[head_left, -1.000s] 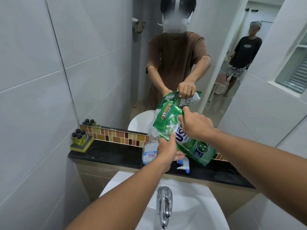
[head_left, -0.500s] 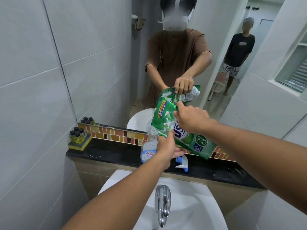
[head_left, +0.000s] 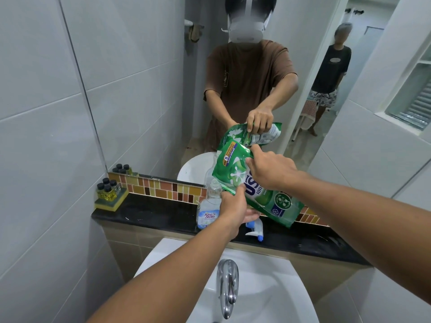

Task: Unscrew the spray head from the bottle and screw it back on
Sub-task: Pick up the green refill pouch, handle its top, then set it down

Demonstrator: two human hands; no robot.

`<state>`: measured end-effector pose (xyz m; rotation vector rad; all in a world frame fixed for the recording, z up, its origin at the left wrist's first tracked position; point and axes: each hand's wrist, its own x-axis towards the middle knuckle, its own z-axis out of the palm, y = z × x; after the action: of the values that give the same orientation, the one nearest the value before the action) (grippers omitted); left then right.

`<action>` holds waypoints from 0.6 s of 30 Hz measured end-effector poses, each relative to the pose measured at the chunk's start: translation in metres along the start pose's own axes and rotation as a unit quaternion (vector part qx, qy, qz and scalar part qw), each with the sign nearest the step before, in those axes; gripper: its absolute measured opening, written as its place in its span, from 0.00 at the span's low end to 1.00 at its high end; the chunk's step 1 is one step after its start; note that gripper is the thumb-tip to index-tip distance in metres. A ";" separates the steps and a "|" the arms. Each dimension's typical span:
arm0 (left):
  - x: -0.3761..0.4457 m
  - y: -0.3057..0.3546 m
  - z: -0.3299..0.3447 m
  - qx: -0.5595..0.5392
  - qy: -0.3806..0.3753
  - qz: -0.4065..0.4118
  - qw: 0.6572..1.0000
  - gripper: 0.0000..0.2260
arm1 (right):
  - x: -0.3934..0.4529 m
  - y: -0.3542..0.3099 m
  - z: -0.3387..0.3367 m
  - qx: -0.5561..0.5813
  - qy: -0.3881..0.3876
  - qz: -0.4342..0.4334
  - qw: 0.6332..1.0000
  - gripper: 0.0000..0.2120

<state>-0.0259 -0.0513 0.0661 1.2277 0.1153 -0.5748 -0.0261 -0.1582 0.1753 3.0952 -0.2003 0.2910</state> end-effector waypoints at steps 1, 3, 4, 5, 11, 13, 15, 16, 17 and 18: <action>0.000 0.000 0.000 0.003 0.000 0.003 1.000 0.19 | 0.000 0.000 0.000 0.002 0.003 0.000 1.000 0.12; 0.000 0.000 0.000 0.005 0.003 0.008 1.000 0.19 | -0.001 0.001 0.000 0.005 0.009 0.002 1.000 0.12; 0.001 0.000 0.000 0.007 0.004 0.010 1.000 0.19 | -0.002 0.001 0.001 0.008 0.010 0.003 1.000 0.12; 0.001 0.001 -0.001 0.010 0.005 0.012 1.000 0.19 | -0.002 0.001 0.001 0.012 0.010 0.004 1.000 0.11; 0.003 0.004 -0.002 0.019 0.010 0.021 1.000 0.19 | -0.002 -0.001 -0.001 0.023 0.015 0.005 1.000 0.11; 0.003 0.006 -0.003 0.019 0.010 0.024 0.999 0.18 | -0.001 -0.002 -0.002 0.025 0.018 0.008 0.999 0.10; 0.004 0.007 -0.003 0.018 0.010 0.026 0.999 0.18 | 0.000 -0.002 -0.002 0.026 0.021 0.010 0.999 0.10; 0.004 0.007 -0.003 0.019 0.009 0.025 0.999 0.19 | 0.000 -0.003 -0.002 0.027 0.022 0.012 0.999 0.10; 0.004 0.008 -0.003 0.020 0.009 0.025 0.999 0.19 | 0.000 -0.003 -0.002 0.026 0.022 0.015 0.999 0.10; 0.004 0.008 -0.004 0.021 0.009 0.024 0.999 0.19 | 0.001 -0.003 -0.002 0.025 0.022 0.016 0.999 0.10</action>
<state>-0.0182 -0.0477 0.0700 1.2727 0.0882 -0.5267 -0.0254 -0.1548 0.1775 3.1336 -0.2460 0.3720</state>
